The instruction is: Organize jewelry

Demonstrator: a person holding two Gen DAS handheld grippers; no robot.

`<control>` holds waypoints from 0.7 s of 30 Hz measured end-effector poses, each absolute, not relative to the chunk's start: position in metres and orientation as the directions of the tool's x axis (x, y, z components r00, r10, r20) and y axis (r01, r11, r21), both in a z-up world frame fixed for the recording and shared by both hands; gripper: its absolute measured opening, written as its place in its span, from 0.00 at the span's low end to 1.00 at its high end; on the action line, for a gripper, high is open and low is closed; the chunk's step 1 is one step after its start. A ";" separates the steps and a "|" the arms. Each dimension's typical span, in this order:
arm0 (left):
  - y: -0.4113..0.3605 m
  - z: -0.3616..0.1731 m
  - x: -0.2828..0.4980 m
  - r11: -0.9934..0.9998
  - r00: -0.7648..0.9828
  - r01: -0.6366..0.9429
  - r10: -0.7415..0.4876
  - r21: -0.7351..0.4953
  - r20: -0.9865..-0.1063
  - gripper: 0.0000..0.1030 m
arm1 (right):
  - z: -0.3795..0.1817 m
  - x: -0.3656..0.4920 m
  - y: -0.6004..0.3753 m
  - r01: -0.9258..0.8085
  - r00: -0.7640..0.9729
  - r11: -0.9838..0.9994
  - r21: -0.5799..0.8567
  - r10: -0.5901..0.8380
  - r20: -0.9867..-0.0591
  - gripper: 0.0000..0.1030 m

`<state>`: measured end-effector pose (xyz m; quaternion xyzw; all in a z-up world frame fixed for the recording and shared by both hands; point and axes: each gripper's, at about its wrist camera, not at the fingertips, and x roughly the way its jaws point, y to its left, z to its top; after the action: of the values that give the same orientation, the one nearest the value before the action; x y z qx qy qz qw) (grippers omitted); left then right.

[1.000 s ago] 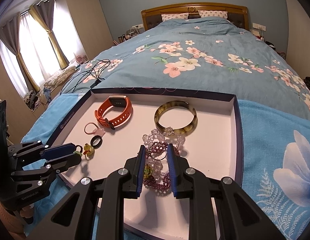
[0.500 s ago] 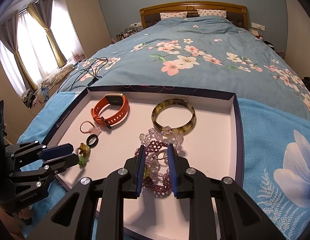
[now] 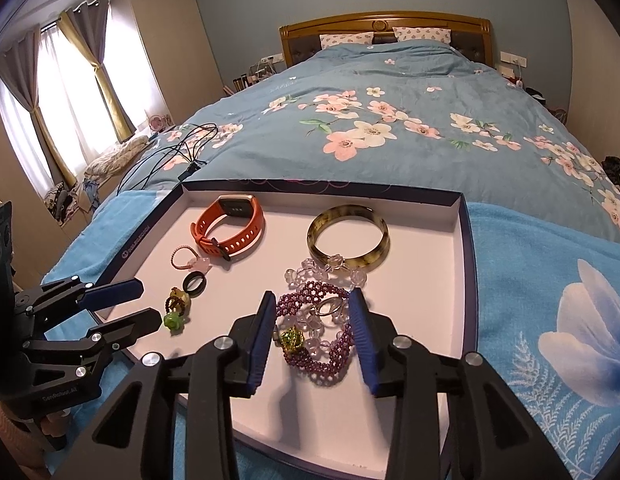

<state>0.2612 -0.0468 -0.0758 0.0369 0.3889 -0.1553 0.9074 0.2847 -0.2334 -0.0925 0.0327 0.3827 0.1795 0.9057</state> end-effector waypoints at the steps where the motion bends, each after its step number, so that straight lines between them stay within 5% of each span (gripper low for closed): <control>1: -0.047 -0.074 0.260 0.949 0.652 0.310 -0.253 -0.053 -0.715 0.44 | -0.092 0.283 -0.234 -0.300 0.644 0.932 0.202 0.354 -0.679 0.34; 14: -0.039 -0.051 0.234 0.961 0.731 0.273 -0.230 -0.033 -0.642 0.87 | -0.080 0.254 -0.238 -0.296 0.688 0.932 0.211 0.361 -0.629 0.65; 21: -0.024 -0.040 0.215 0.973 0.776 0.227 -0.205 -0.040 -0.596 0.94 | -0.072 0.233 -0.237 -0.287 0.737 0.942 0.174 0.333 -0.588 0.84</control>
<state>0.2153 -0.0240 -0.0404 0.0171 0.3144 -0.1147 0.9422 0.2329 -0.2374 -0.0721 0.0358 0.3220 0.1666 0.9313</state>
